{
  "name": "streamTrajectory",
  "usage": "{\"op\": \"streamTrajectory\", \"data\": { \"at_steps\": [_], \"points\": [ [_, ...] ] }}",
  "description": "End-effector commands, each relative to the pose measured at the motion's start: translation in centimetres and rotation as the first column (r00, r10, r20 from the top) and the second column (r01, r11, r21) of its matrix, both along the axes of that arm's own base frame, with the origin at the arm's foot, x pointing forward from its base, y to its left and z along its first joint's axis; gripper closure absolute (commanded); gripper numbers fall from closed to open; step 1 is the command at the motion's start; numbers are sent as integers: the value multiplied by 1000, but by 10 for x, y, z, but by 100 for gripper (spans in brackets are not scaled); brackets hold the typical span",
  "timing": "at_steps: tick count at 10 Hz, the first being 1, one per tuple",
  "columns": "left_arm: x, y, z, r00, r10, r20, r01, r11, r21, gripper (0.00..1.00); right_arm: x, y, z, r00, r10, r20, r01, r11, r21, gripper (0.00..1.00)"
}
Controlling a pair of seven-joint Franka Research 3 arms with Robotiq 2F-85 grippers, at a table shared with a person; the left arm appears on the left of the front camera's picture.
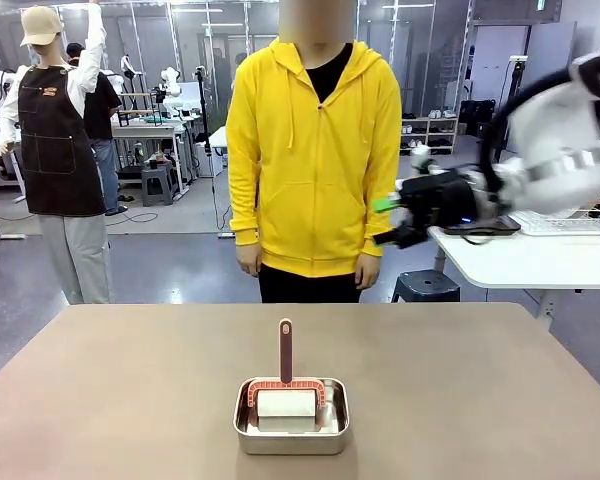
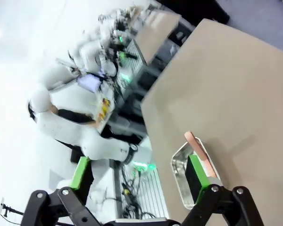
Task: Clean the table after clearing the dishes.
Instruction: Place the Lint Roller back on top of the Airtight Container.
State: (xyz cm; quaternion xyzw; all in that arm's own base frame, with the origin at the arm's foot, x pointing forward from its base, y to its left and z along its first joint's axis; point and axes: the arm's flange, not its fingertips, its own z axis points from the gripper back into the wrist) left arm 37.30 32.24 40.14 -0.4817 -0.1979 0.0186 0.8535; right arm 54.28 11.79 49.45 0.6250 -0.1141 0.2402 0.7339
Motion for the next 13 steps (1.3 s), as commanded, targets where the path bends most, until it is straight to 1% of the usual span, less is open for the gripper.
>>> {"op": "streamTrajectory", "data": {
  "at_steps": [1,2,4,5,6,7,8,9,10,11,12,13],
  "points": [
    [-5,2,3,1000,-4,-2,4,1000,-1,0,-24,-44,-9,995,-99,11,98,993,65,0],
    [-5,2,3,1000,-4,-2,4,1000,-1,0,-27,-81,-15,992,-128,-8,128,987,99,0],
    [-5,2,3,1000,-4,-2,4,1000,-1,0,-42,-168,-22,987,-157,-18,157,987,14,0],
    [-5,2,3,1000,-4,-2,4,1000,-1,0,-52,-215,-27,982,-190,-19,190,982,-15,0],
    [-5,2,3,1000,-4,-2,4,1000,-1,0,-62,-251,-31,976,-218,-8,218,976,-3,0],
    [-5,2,3,1000,-4,-2,4,1000,-1,0,-73,-284,-36,967,-255,-8,254,967,-29,0],
    [-5,2,3,1000,-4,-2,4,1000,-1,0,-84,-312,-41,964,-264,-22,263,964,-24,0],
    [-5,2,3,1000,-4,-2,4,1000,-1,0,-93,-340,-46,957,-291,-13,290,956,-50,0],
    [-5,2,3,1000,-4,-2,4,1000,-1,0,-100,-360,-54,942,-335,-32,326,932,-159,0],
    [-5,2,3,1000,-4,-2,4,1000,-1,0,-111,-377,-56,908,-416,-41,395,886,-242,0],
    [-5,2,3,1000,-4,-2,4,1000,-1,0,-119,-388,-56,883,-469,3,459,863,-210,0],
    [-5,2,3,1000,-4,-2,4,1000,-1,0,-125,-389,-60,868,-497,-1,480,839,-257,0]
  ]
}}
